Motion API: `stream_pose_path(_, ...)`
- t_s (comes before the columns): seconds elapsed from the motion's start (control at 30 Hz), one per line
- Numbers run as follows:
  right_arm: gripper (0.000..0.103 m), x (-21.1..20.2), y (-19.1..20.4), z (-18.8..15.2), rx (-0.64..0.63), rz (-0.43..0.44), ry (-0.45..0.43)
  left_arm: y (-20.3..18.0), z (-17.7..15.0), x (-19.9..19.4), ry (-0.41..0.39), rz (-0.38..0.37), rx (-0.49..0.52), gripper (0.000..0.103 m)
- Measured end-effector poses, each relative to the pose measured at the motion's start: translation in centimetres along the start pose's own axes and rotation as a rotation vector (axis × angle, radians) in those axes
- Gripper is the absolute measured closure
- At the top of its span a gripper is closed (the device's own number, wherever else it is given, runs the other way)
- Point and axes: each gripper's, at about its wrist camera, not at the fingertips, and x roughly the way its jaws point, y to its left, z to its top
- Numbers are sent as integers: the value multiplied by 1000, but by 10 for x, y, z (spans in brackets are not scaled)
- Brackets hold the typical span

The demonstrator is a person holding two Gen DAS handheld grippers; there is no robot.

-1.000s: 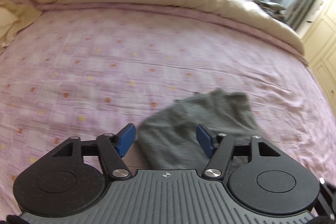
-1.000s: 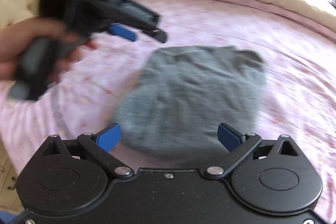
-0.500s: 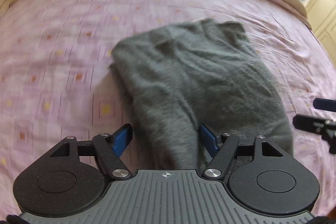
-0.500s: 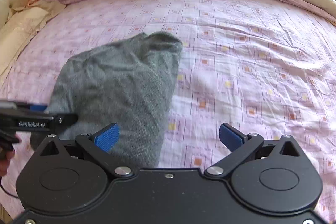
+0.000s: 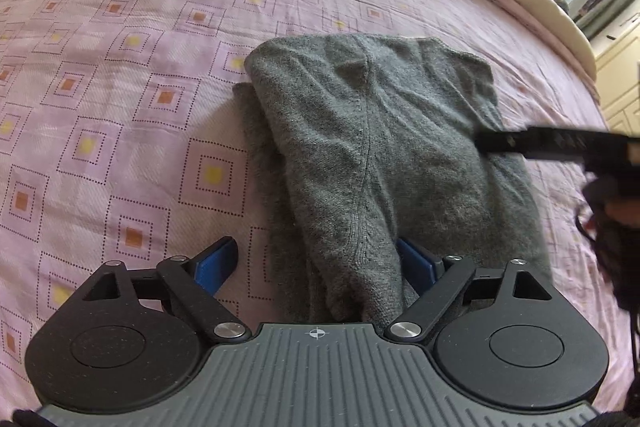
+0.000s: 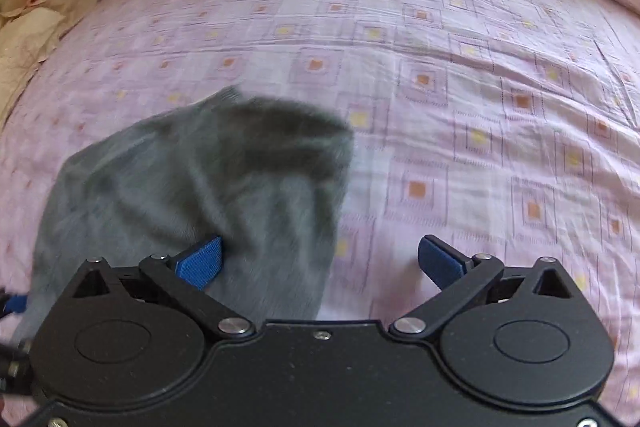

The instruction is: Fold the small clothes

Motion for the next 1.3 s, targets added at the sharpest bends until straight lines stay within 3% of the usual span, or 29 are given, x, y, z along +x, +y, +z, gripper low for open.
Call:
stream_pose_path(0.1,1,10,-11,22,44,-39,17,0,-1,0,-3,-5,10,16)
stream_pose_path(0.23,1,-2,-26,33,123,-92,-31,-2,-3,0,-7,-2,22,14)
stream_pose_path(0.4,1,-40,-38,9,261,41,-105,-1,-3,0,-8,-11,14,13)
stream_pose_path(0.63,1,-55,-35,-59,343,188,-52,3,-4,-2,5,-38,-1,13)
stream_pose_path(0.77,1,-49,-38,-75,384,222,-34,9,-12,-3,47,-131,-61,13)
stream_pose_path(1.0,1,-36,-39,-59,416,346,-58,9,-13,4,76,-227,-81,12)
stream_pose_path(1.3,0,3,-28,-27,398,465,-15,3,3,21,95,-329,-88,12)
